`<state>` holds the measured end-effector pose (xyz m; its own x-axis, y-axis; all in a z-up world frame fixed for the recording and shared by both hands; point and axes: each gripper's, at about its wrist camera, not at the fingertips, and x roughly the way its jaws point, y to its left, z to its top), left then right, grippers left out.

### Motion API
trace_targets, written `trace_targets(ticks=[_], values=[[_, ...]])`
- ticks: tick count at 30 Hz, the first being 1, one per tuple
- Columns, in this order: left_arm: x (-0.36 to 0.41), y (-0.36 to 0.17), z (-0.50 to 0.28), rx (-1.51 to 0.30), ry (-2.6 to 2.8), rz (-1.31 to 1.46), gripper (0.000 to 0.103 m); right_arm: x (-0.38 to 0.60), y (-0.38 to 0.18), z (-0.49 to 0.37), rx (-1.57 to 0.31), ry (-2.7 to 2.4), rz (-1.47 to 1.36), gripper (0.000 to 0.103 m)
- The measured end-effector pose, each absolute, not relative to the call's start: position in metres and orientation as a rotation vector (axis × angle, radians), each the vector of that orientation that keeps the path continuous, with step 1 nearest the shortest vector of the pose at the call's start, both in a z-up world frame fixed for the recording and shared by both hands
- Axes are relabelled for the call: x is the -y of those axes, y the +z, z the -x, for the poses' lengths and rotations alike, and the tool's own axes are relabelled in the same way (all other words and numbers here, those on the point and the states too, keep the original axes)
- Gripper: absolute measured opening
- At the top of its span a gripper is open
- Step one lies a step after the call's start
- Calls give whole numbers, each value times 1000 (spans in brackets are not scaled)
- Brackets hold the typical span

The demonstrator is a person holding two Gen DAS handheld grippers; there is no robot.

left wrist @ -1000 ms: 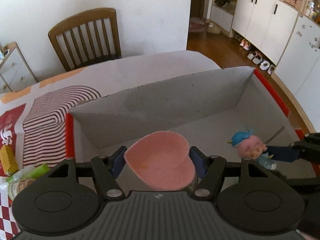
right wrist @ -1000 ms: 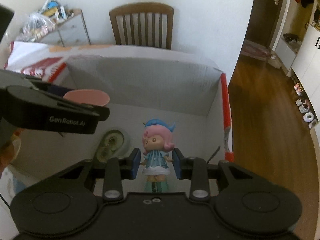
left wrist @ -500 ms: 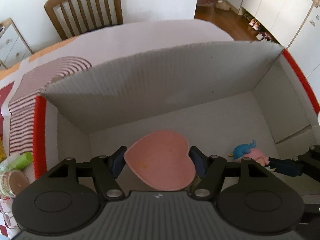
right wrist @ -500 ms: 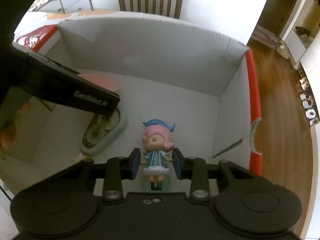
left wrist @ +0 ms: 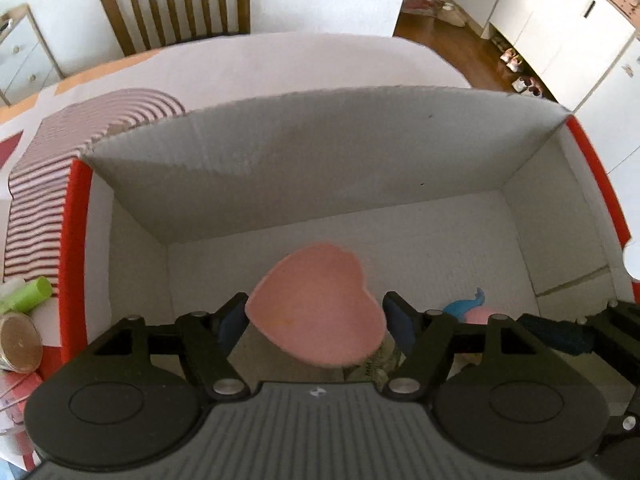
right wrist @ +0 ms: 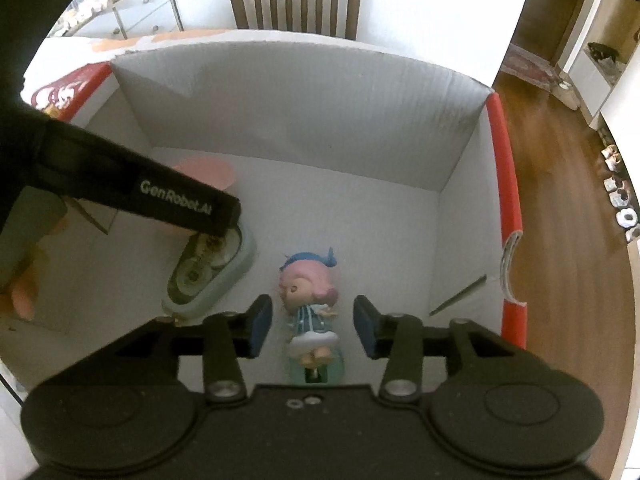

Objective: Organize rigid objects
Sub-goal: 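Carry the dish and doll into the shoebox and open both tools, then lift both tools out of the box and move back toward the items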

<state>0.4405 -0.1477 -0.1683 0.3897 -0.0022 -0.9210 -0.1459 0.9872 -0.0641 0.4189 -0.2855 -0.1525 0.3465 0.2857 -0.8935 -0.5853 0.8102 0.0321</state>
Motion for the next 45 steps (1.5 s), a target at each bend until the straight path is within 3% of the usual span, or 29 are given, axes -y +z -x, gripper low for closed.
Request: trace_targets(ticks=[13, 20, 24, 45], values=[[143, -118, -405, -1017, 83, 182, 74, 300, -120, -404, -987, 587, 260, 63], [143, -91, -379, -935, 56, 166, 74, 312, -100, -388, -951, 583, 231, 63], [145, -78, -364, -890, 37, 160, 74, 316, -87, -377, -927, 592, 222, 71], [138, -31, -268, -731, -35, 117, 75, 324, -38, -314, -821, 598, 151, 90]])
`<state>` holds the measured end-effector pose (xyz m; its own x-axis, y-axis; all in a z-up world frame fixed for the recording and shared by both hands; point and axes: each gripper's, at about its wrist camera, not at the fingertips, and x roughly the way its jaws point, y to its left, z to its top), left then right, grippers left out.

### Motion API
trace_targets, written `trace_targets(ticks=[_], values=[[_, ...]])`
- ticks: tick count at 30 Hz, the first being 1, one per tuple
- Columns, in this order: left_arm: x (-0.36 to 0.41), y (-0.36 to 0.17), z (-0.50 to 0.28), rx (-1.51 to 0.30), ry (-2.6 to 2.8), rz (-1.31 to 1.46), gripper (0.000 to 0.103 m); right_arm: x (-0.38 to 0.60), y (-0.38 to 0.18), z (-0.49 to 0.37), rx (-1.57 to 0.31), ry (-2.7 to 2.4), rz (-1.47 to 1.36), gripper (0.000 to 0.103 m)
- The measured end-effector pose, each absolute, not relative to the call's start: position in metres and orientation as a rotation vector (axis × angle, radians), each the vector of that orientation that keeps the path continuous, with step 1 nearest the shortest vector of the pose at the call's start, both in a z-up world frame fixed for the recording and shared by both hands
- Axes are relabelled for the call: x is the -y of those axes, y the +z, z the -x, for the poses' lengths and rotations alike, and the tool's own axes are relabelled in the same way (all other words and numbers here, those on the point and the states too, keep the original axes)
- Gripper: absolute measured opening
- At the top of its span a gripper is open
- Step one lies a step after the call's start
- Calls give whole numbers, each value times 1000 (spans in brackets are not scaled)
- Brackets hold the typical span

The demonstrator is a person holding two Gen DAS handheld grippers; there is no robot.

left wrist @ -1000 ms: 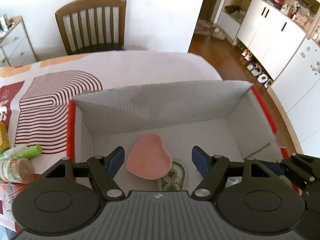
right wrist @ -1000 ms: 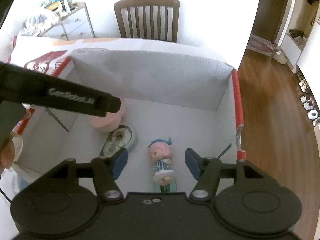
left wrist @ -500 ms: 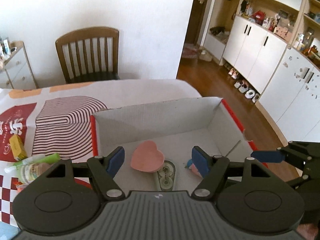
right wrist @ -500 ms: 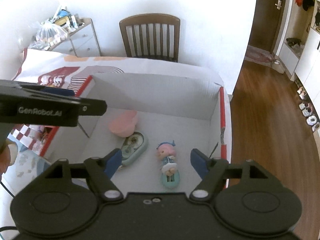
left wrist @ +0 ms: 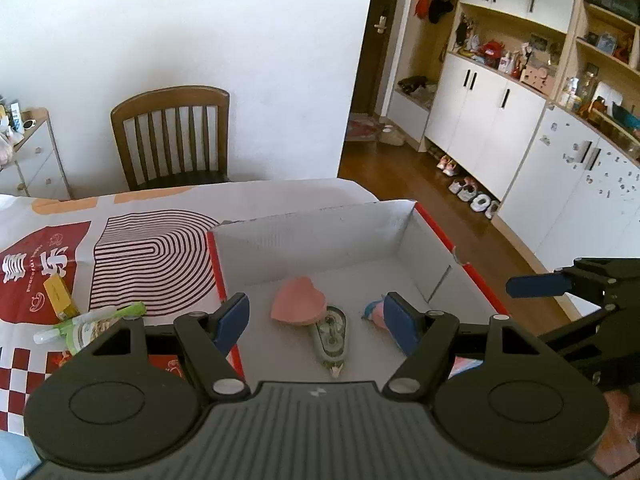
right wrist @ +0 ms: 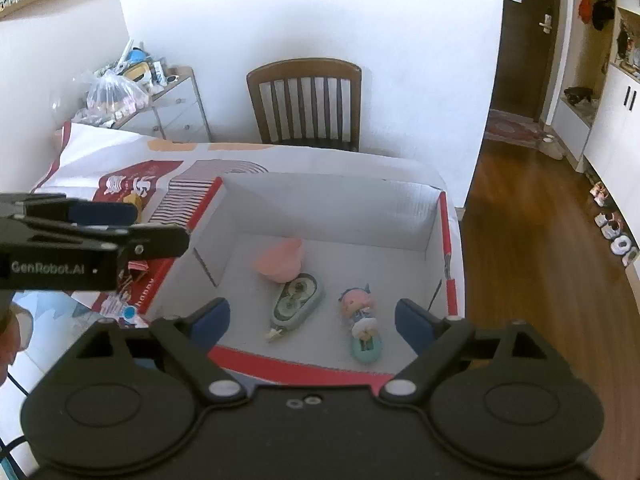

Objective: Organize rigid objects
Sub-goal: 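Lift both tools out of the box and move back toward the items, then grasp the clear cup of purple balls with the left tool while the right tool grasps the astronaut figure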

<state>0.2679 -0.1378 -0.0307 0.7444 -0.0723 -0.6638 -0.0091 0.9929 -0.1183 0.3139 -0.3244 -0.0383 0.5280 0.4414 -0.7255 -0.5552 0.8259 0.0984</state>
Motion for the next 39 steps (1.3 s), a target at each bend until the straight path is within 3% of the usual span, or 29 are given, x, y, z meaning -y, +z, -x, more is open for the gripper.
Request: trace_targets(ticks=[2, 13, 23, 26, 39], values=[[132, -29, -260, -721, -49, 119, 81, 322, -36, -308, -818, 584, 139, 91], [75, -20, -213, -666, -72, 132, 85, 295, -21, -265, -746, 539, 98, 102], [13, -25, -181, -653, -74, 170, 88, 254, -24, -231, -713, 533, 78, 103], [-6, -29, -173, -638, -73, 180, 101, 237, -28, -224, -723, 546, 79, 103], [-85, -67, -164, -646, 13, 218, 101, 158, -52, -199, -745, 625, 136, 103]])
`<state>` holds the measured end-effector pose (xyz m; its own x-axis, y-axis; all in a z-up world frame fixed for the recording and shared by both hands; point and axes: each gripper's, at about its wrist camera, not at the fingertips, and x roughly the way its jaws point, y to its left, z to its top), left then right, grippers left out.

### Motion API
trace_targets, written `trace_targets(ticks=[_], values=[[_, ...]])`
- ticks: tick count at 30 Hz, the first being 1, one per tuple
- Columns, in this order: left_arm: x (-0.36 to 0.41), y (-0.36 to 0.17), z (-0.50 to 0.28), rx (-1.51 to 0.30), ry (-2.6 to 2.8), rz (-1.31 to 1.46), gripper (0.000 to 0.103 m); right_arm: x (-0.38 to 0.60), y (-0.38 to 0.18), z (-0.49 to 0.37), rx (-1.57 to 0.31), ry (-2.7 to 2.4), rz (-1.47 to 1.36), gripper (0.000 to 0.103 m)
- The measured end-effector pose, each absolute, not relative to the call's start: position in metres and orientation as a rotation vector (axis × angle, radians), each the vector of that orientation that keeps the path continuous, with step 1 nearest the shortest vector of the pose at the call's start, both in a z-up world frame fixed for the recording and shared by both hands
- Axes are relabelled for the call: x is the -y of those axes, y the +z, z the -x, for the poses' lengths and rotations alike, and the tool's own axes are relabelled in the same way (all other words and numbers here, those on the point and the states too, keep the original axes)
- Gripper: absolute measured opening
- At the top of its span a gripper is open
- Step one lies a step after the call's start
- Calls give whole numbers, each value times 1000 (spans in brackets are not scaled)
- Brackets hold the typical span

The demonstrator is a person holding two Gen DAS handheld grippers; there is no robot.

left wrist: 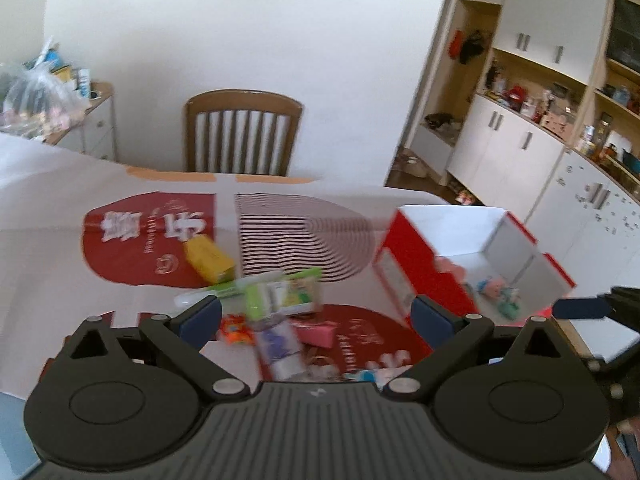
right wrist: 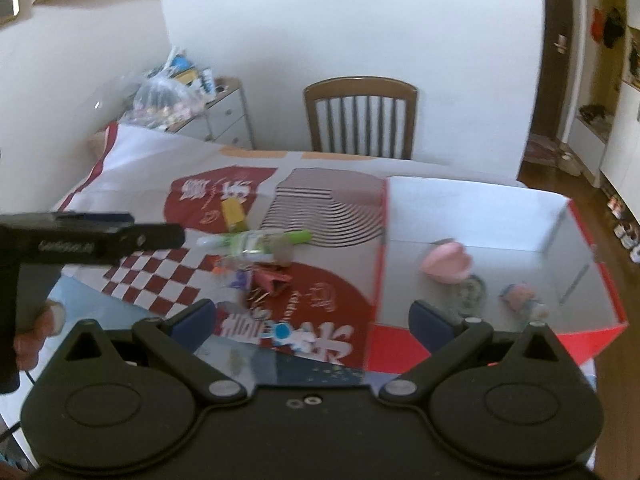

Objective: Organize rigid objects
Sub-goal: 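Grasp the clear cup of purple balls with the left tool while the right tool grasps the astronaut figure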

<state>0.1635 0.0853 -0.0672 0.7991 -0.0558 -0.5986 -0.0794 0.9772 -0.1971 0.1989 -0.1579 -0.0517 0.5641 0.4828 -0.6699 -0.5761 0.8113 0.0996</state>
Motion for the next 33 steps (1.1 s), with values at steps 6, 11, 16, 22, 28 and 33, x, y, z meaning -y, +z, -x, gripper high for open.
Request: trace_targets(ticks=[6, 11, 16, 22, 28, 33], values=[[-103, -92, -170, -662, -11, 218, 101, 119, -78, -194, -778, 678, 207, 102], [-103, -114, -178, -688, -11, 176, 101, 99, -104, -198, -812, 683, 268, 99], [-98, -137, -191, -718, 3, 117, 101, 86, -128, -206, -851, 679, 297, 92], [-96, -161, -209, -766, 28, 141, 101, 77, -149, -221, -872, 655, 318, 80], [-89, -174, -221, -782, 66, 155, 100, 74, -167, -233, -889, 631, 337, 73], [-92, -181, -229, -808, 87, 198, 90, 72, -174, -240, -896, 609, 328, 73]])
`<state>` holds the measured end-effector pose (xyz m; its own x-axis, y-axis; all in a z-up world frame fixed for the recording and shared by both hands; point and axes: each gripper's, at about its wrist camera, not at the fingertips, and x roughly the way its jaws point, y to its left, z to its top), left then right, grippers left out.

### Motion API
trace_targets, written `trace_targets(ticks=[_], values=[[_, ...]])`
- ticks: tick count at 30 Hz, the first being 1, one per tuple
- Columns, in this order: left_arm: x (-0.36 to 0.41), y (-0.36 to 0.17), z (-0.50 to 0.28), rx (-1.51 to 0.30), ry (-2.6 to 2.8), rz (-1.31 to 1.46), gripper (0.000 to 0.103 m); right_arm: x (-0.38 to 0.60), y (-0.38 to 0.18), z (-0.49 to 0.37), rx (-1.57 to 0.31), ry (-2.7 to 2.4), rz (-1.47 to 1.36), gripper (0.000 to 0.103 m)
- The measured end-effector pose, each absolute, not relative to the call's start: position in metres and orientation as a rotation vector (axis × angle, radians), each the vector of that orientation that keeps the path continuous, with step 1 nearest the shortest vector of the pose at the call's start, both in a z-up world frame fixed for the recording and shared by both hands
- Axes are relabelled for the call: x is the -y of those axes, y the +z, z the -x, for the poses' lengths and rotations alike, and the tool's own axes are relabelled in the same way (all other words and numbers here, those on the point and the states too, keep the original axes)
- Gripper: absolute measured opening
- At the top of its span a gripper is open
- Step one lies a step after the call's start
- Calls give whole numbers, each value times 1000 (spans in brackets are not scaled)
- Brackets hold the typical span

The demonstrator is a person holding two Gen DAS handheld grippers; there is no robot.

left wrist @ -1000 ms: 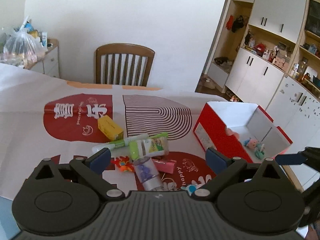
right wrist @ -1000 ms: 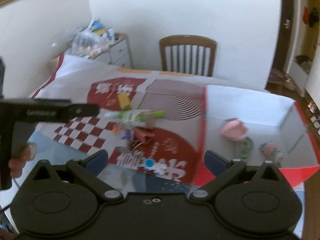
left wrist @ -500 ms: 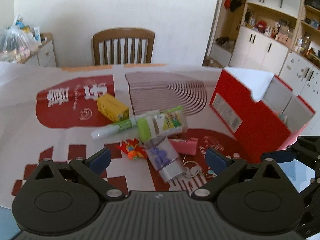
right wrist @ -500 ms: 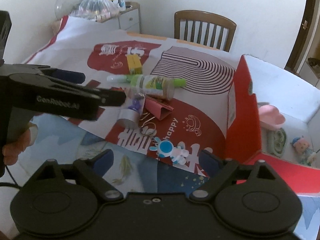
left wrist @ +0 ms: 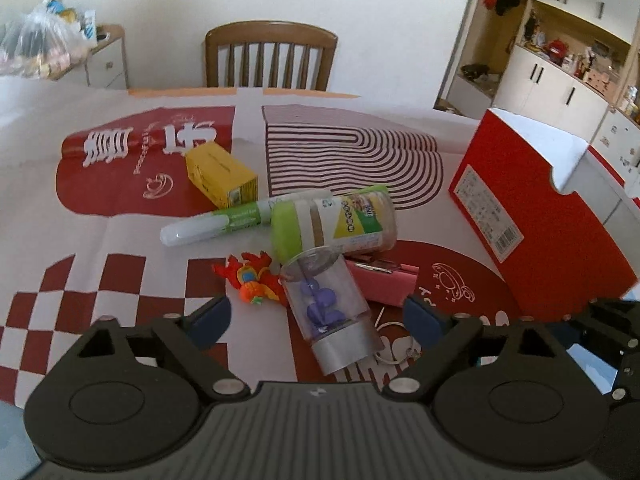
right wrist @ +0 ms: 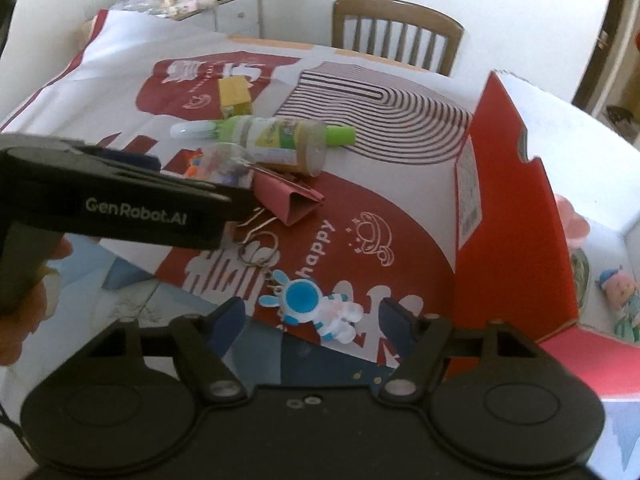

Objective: Organize rigid objects
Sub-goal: 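Grasp the clear cup of purple balls with the left tool while the right tool grasps the astronaut figure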

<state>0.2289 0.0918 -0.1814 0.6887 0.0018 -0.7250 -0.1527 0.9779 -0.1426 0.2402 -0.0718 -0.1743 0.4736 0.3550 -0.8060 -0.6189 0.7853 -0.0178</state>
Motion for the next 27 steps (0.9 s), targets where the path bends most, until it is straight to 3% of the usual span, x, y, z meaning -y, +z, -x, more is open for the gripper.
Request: trace_targets(ticks=[4, 7, 10, 13, 17, 23, 27], values=[[-91, -184, -231, -814, 92, 218, 86, 76, -176, -245, -900, 605, 242, 73], [-86, -186, -232, -823, 92, 211, 78, 74, -179, -247, -922, 589, 217, 73], [-81, -189, -233, -834, 91, 208, 77, 76, -182, -248, -940, 549, 178, 73], [-80, -192, -234, -840, 95, 213, 65, 79, -184, -251, -953, 512, 125, 72], [-82, -194, -236, -846, 104, 229, 58, 78, -185, -251, -955, 495, 118, 71], [-83, -195, -239, -855, 103, 237, 48, 76, -184, -247, -948, 492, 136, 59], [-83, -194, -241, -865, 104, 232, 47, 74, -182, -247, -949, 495, 140, 58]])
